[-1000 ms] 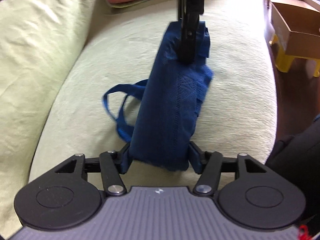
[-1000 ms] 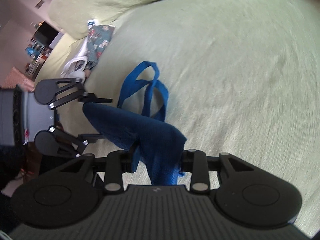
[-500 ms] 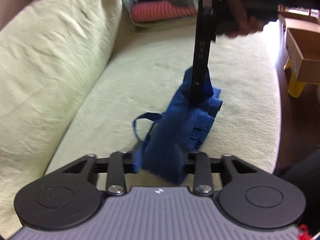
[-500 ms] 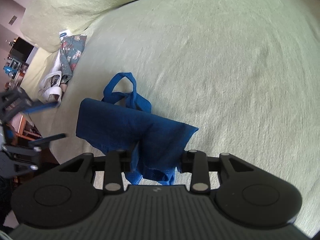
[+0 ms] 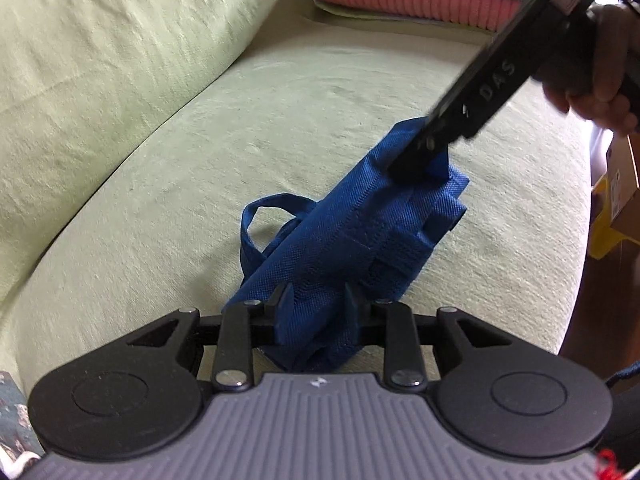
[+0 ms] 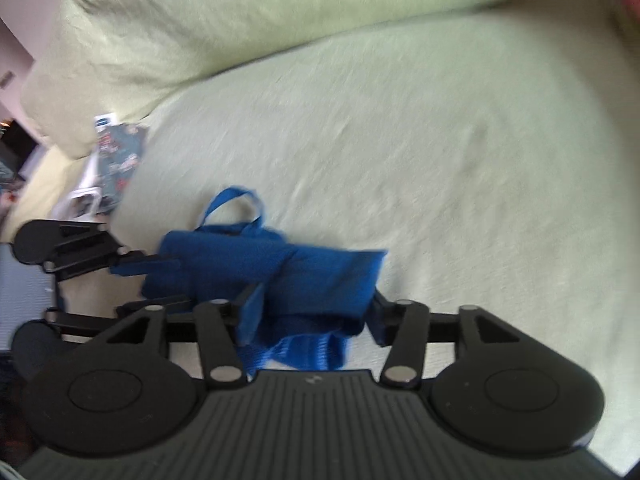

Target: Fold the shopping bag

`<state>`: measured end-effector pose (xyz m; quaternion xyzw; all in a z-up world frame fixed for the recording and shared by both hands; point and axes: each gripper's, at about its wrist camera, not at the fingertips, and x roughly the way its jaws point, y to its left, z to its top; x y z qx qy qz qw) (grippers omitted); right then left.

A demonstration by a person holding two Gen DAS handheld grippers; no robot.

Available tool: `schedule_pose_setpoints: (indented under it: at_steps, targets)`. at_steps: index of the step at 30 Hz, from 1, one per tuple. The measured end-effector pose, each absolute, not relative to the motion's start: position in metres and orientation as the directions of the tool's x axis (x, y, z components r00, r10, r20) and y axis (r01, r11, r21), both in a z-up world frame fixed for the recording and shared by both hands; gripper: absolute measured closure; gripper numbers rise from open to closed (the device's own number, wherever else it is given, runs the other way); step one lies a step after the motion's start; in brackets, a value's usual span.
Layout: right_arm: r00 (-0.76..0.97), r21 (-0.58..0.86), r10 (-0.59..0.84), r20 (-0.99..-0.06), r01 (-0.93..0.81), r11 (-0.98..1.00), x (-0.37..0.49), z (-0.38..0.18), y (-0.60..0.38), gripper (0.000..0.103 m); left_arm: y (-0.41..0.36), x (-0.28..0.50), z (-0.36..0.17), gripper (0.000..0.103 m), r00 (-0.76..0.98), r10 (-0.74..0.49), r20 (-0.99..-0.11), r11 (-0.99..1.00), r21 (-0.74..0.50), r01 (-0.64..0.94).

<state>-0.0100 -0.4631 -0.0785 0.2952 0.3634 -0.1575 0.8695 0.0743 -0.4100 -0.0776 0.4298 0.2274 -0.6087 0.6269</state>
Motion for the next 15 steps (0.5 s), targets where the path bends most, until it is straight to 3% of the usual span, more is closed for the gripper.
schedule_pose_setpoints:
  at_steps: [4, 7, 9, 12, 15]
  targets:
    - [0.72, 0.223, -0.259, -0.644, 0.5, 0.836, -0.024, -0.047, -0.447, 0.07, -0.408, 0.073, -0.077, 0.069, 0.158, -0.569, -0.807, -0.108, 0.264, 0.959]
    - [0.76, 0.111, -0.272, -0.591, 0.411, 0.905, -0.021, -0.039, -0.424, 0.082, -0.408, 0.073, -0.078, 0.069, 0.159, -0.571, -0.805, -0.107, 0.265, 0.958]
    - [0.756, 0.045, -0.257, -0.602, 0.353, 0.934, -0.013, -0.046, -0.411, 0.091, -0.407, 0.074, -0.078, 0.069, 0.158, -0.573, -0.804, -0.105, 0.263, 0.959]
    - [0.716, -0.003, -0.269, -0.644, 0.35, 0.937, -0.005, -0.065, -0.404, 0.091, -0.405, 0.075, -0.079, 0.069, 0.151, -0.581, -0.8, -0.101, 0.254, 0.962]
    - [0.722, 0.073, -0.271, -0.636, 0.406, 0.911, -0.015, -0.087, -0.411, 0.091, -0.404, 0.076, -0.081, 0.069, 0.147, -0.591, -0.793, -0.097, 0.251, 0.963]
